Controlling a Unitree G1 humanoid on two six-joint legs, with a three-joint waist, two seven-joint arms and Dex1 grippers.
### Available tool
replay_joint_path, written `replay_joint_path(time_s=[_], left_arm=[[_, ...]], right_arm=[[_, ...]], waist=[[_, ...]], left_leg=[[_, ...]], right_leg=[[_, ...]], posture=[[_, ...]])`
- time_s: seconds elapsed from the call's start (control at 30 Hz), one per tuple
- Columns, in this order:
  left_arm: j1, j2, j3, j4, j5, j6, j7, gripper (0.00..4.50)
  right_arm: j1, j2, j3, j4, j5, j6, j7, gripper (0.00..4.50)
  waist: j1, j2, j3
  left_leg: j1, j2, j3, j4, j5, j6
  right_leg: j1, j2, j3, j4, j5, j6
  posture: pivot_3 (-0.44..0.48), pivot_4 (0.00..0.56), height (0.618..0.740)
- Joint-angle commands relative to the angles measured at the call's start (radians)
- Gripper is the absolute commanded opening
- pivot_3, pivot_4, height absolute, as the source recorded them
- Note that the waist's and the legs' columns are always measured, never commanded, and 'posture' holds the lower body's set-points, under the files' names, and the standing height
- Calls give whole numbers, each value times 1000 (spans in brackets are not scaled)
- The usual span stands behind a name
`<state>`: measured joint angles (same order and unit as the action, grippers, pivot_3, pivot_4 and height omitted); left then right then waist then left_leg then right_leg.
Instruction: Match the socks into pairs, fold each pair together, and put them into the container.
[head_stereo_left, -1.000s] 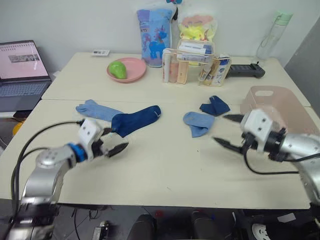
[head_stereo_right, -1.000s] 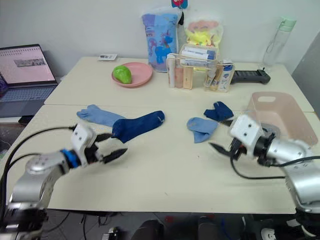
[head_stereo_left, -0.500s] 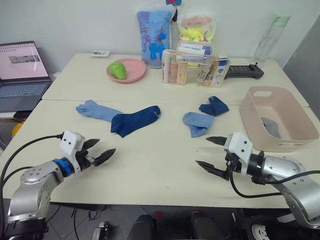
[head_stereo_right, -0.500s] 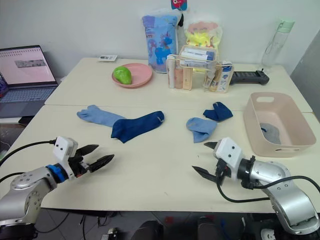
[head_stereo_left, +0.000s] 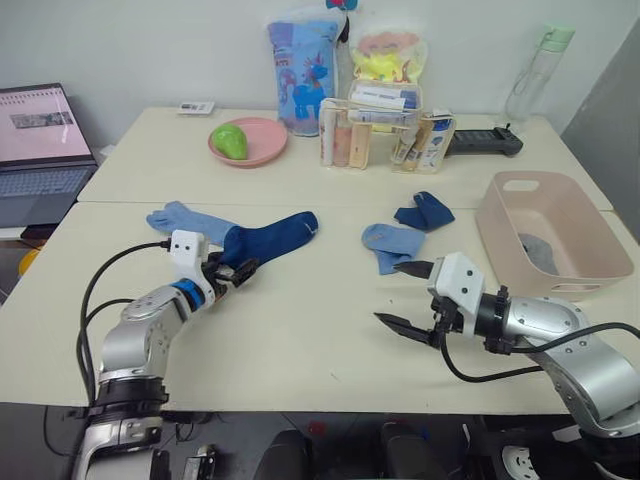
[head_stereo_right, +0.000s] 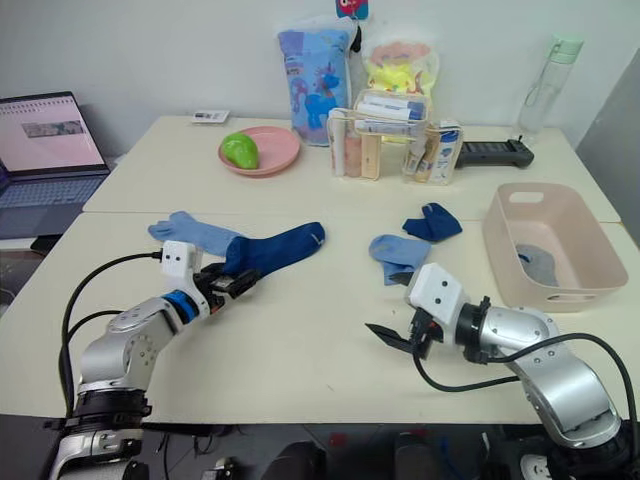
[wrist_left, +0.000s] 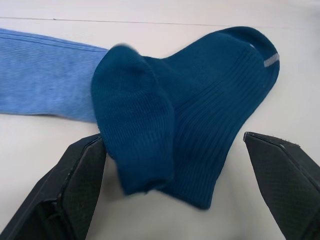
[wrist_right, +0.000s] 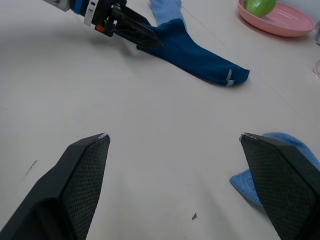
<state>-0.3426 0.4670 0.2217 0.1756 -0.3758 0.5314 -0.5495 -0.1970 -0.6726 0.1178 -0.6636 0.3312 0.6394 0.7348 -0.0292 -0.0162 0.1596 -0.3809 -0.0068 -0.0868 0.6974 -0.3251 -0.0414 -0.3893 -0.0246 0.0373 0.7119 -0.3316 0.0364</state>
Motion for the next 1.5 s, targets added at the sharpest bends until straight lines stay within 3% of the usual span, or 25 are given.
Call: replay_joint_path(time_s=[0.03,0.3,0.47,0.5,0.6,0.73,0.8,0.9,1.0,1.07,1.13,1.23,1.3,1.5], left_arm=[[-2,-2,1,-27,-11,35,11,4114],[18,-23,53,-77,-47,61,60,1707],[58,-7,133,-196,-117,88,71,121],[76,6,154,-232,-143,109,62,18],[111,49,212,-316,-225,172,31,18],[136,176,328,-396,-351,298,-10,18],[176,292,396,-416,-397,364,-74,18],[225,562,448,-306,-343,366,-248,18],[231,689,433,-222,-308,342,-332,18],[244,810,362,-195,-254,285,-451,18],[223,869,249,-239,-249,274,-525,18],[142,801,117,-335,-305,338,-503,18],[83,671,20,-428,-368,423,-430,18],[24,401,-158,-570,-474,577,-315,18]], right_arm=[[-13,0,-10,-21,-4,-19,-12,4500],[-28,-1,4,-6,-26,-48,-19,4500],[-47,8,8,0,-20,-61,-5,4500],[-50,14,8,0,-15,-61,-5,4500],[-57,30,6,-3,3,-56,-3,4500],[-66,61,1,-11,50,-37,-6,4500],[-69,75,1,-9,69,-30,-7,4500],[-66,82,8,-12,80,-26,-11,4500],[-65,84,14,-14,79,-23,-15,4500],[-58,80,13,-18,79,-22,-17,4500],[-45,71,8,-25,77,-18,-20,4500],[-34,61,4,-34,74,-13,-29,4500],[-22,51,-5,-46,71,-3,-38,4500],[40,-32,-44,-76,50,41,-49,4500]], waist=[[0,0,0],[0,0,0],[-1,0,0],[-1,0,0],[-2,0,0],[-1,0,0],[-3,-1,1],[-6,-2,2],[-1,2,4],[3,2,4],[4,0,4],[4,2,5],[1,3,4],[-8,-1,5]], left_leg=[[0,0,0,0,0,0],[0,0,0,0,0,0],[0,0,0,0,2,-3],[0,0,0,0,2,-3],[0,1,0,0,2,-3],[0,1,-1,0,1,-3],[0,1,-1,0,1,-2],[0,1,-1,-2,1,-2],[2,0,-1,-2,0,0],[2,-1,-1,-2,0,0],[1,-1,-2,-2,0,0],[0,-1,-1,-2,0,0],[0,-1,-1,-2,0,0],[-1,1,-1,-1,0,0]], right_leg=[[0,0,0,0,0,0],[0,0,0,0,0,0],[0,0,0,0,0,0],[0,0,0,0,0,0],[0,0,1,0,0,0],[0,0,0,0,0,0],[0,0,0,0,0,0],[-1,1,0,0,0,0],[0,1,0,-1,0,-1],[0,0,0,-2,0,0],[0,0,-1,-2,0,0],[1,0,0,-3,0,0],[1,0,0,-2,0,0],[-1,2,1,1,0,0]], posture=[[0,150,703],[0,150,703],[0,150,703],[0,150,703],[0,150,703],[0,150,703],[0,150,703],[0,150,703],[0,150,703],[0,150,703],[0,150,703],[0,150,703],[0,150,703],[0,150,703]])
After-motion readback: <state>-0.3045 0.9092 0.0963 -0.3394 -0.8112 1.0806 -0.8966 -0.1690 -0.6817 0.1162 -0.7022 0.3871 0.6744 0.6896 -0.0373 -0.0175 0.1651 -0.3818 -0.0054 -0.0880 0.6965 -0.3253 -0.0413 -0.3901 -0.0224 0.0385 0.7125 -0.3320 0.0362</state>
